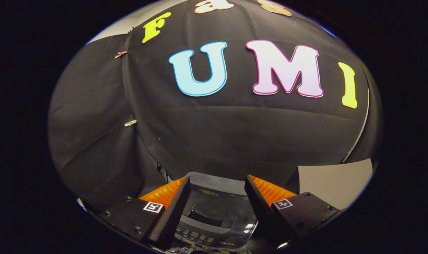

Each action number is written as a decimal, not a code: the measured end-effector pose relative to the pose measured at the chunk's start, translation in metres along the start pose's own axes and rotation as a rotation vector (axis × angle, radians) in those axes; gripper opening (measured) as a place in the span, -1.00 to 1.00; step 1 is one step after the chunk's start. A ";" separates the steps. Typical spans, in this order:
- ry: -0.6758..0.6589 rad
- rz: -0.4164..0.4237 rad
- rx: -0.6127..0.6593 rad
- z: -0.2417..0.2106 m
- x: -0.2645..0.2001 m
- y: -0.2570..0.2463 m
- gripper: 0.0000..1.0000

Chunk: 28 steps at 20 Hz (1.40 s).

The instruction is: Put the clothes into the washing machine and then close the washing machine lid.

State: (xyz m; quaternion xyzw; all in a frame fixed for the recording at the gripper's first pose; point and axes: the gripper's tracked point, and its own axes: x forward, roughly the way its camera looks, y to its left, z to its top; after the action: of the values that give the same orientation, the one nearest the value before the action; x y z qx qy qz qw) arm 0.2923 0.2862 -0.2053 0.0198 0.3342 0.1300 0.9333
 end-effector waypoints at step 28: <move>-0.553 -0.075 -0.072 -0.025 -0.378 -0.123 0.92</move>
State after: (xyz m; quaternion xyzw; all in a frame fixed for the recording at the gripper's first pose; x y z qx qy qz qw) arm 0.0239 0.0695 -0.0059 0.0090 0.0627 0.0971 0.9933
